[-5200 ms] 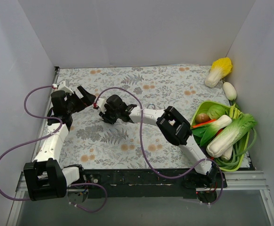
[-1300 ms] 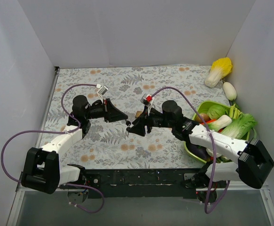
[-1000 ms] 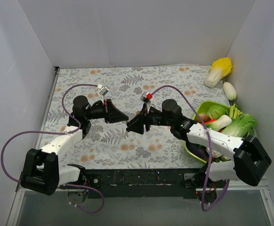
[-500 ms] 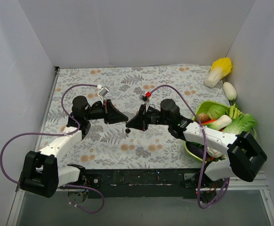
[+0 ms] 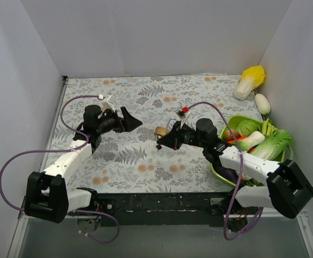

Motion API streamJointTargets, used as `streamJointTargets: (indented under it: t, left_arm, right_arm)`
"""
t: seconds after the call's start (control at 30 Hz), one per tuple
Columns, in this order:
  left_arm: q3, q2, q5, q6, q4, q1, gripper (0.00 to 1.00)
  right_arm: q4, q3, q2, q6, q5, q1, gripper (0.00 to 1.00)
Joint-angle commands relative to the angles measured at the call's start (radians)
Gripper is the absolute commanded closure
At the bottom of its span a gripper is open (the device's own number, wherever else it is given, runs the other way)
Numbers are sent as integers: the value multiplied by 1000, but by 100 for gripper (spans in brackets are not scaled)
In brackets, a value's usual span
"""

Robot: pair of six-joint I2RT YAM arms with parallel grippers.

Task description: Unlock with the key

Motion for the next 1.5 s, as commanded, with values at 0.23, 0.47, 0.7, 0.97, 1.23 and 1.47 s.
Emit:
streamJointTargets:
  t: [0.23, 0.47, 0.7, 0.97, 1.23, 1.47]
  left_arm:
    - [161, 191, -768, 220, -357, 53, 16]
    - [233, 341, -812, 272, -374, 44, 33]
    - [319, 480, -839, 292, -394, 40, 43]
    - [341, 550, -815, 301, -377, 26, 46]
    - [353, 602, -842, 304, -357, 27, 47]
    - [375, 632, -997, 316, -382, 33, 48]
  right_arm:
    - [-128, -80, -271, -84, 142, -53, 99]
    - [-162, -131, -358, -116, 159, -62, 99]
    - [-144, -189, -399, -112, 156, -72, 99]
    - [-155, -204, -424, -119, 151, -91, 99]
    - [-139, -204, -407, -113, 139, -100, 99]
    - [-144, -207, -413, -110, 139, -103, 99]
